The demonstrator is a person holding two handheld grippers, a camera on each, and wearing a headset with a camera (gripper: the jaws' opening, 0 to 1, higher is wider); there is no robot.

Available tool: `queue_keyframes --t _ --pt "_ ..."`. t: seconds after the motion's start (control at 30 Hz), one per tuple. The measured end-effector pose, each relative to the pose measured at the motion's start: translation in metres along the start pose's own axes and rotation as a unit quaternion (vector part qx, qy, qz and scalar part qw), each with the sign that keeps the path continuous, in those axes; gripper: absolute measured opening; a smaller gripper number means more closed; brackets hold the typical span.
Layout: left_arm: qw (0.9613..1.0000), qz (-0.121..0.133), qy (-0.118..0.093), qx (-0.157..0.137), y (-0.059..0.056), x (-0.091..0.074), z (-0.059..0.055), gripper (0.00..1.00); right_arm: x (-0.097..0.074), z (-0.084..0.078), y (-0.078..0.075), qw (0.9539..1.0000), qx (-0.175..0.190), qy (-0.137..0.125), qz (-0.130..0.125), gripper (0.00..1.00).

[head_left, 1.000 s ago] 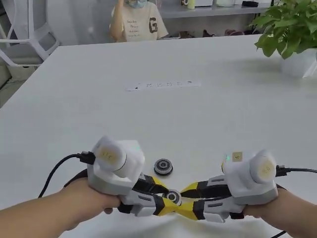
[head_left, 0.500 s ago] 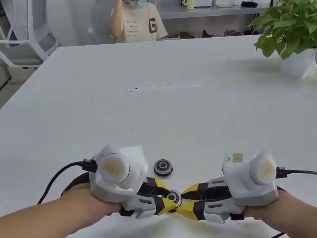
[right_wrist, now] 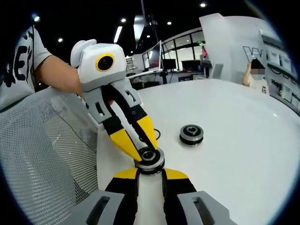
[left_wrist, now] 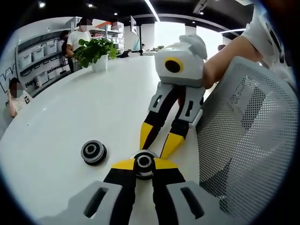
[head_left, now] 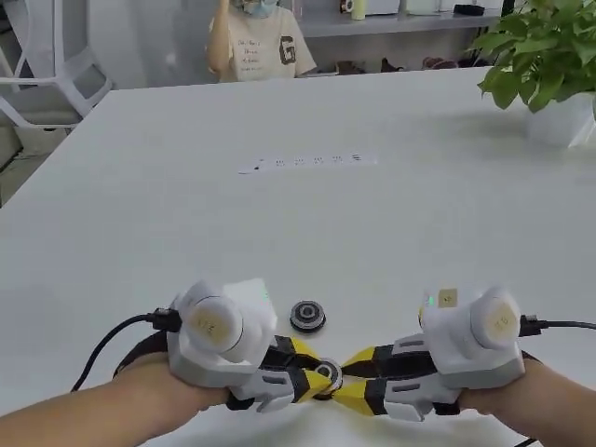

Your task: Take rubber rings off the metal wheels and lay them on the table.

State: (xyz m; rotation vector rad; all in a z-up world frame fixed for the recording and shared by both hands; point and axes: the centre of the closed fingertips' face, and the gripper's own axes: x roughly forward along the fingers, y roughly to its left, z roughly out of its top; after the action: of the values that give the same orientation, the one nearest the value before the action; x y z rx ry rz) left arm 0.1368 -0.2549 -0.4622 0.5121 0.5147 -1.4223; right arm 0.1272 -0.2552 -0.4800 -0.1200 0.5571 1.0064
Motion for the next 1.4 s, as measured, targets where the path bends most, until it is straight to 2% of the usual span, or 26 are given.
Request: queue_keyframes --t 0.57,0.67,0.73,0.9,1.0,1.07,1.1,1.3,1.37,1.4 --pt "0.9999 0.004 -0.006 -0.007 0.001 0.001 0.001 0.07 -0.003 -0.002 -0.002 0.9999 0.011 -0.002 -0.006 0.12" --pt "0.9999 0.005 -0.006 -0.011 0.001 0.001 0.001 0.07 -0.005 -0.005 -0.004 0.9999 0.003 0.005 -0.010 0.06" --pt "0.9999 0.006 -0.006 -0.010 0.001 0.001 0.001 0.07 -0.005 -0.006 -0.007 0.9997 0.019 0.002 -0.014 0.00" --pt "0.9999 0.007 -0.006 -0.009 0.001 0.001 0.001 0.07 -0.004 -0.005 -0.006 0.9995 0.030 0.001 -0.013 0.00" --pt "0.9999 0.008 -0.005 -0.008 0.001 0.001 0.001 0.07 -0.005 -0.005 -0.007 0.9986 0.050 -0.004 -0.015 0.00" --pt "0.9999 0.009 -0.003 -0.006 0.001 0.001 0.001 0.07 -0.005 -0.005 -0.007 0.9972 0.071 -0.012 -0.016 0.00" --pt "0.9999 0.010 -0.003 -0.005 0.000 0.001 0.001 0.07 -0.005 -0.004 -0.008 0.9953 0.094 -0.020 -0.016 0.00" --pt "0.9999 0.013 -0.002 -0.006 0.000 0.001 0.001 0.07 -0.009 -0.001 -0.013 0.9902 0.131 -0.042 -0.022 0.00" --pt "0.9999 0.014 -0.001 -0.006 0.000 0.001 0.002 0.07 -0.012 0.005 -0.018 0.9853 0.154 -0.067 -0.029 0.00" --pt "0.9999 0.015 0.000 -0.005 0.000 0.002 0.002 0.07 -0.013 0.008 -0.017 0.9812 0.176 -0.076 -0.024 0.00"
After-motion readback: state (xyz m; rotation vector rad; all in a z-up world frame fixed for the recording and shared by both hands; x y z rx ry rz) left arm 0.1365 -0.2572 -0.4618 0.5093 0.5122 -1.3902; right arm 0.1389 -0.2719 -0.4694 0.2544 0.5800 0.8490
